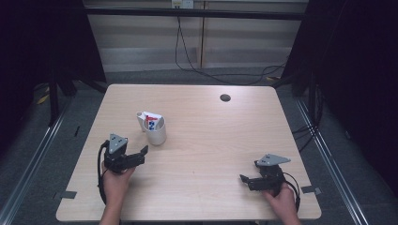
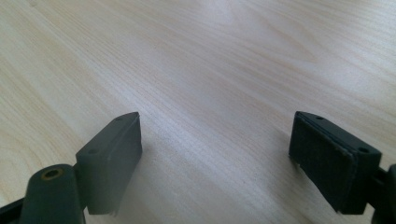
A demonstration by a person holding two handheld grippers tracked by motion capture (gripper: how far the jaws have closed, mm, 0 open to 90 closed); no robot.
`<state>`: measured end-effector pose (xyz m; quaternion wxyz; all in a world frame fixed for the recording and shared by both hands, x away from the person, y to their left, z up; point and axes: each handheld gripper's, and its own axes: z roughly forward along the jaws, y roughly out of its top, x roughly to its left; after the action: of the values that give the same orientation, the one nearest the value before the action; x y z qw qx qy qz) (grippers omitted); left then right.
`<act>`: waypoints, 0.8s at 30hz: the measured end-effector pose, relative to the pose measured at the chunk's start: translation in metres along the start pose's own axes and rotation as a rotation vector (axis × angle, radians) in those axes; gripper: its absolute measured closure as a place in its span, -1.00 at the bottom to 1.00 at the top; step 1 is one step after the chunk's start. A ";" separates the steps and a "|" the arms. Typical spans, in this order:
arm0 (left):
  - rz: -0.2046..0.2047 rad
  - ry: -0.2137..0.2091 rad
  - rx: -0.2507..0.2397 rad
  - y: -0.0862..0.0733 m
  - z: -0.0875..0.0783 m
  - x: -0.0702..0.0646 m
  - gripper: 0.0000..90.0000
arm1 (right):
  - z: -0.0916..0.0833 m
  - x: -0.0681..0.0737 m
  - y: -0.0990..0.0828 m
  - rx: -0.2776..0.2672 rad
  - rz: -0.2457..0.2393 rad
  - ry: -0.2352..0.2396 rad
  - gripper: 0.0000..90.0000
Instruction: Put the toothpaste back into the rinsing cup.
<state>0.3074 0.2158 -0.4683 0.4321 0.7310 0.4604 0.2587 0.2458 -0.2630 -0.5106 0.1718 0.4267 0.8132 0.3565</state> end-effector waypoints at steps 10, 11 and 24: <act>-0.001 0.016 0.034 -0.012 -0.001 0.005 -0.61 | 0.000 0.000 0.000 0.000 0.000 0.000 -0.63; -0.005 0.016 0.038 -0.013 -0.001 0.006 -0.61 | 0.000 0.000 0.000 0.000 -0.001 0.000 -0.63; 0.012 0.028 0.095 -0.026 -0.001 0.011 -0.60 | 0.000 0.000 0.000 0.001 0.002 -0.001 -0.63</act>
<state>0.2998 0.2314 -0.4903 0.3888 0.7498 0.4738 0.2490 0.2457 -0.2630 -0.5106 0.1714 0.4277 0.8130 0.3559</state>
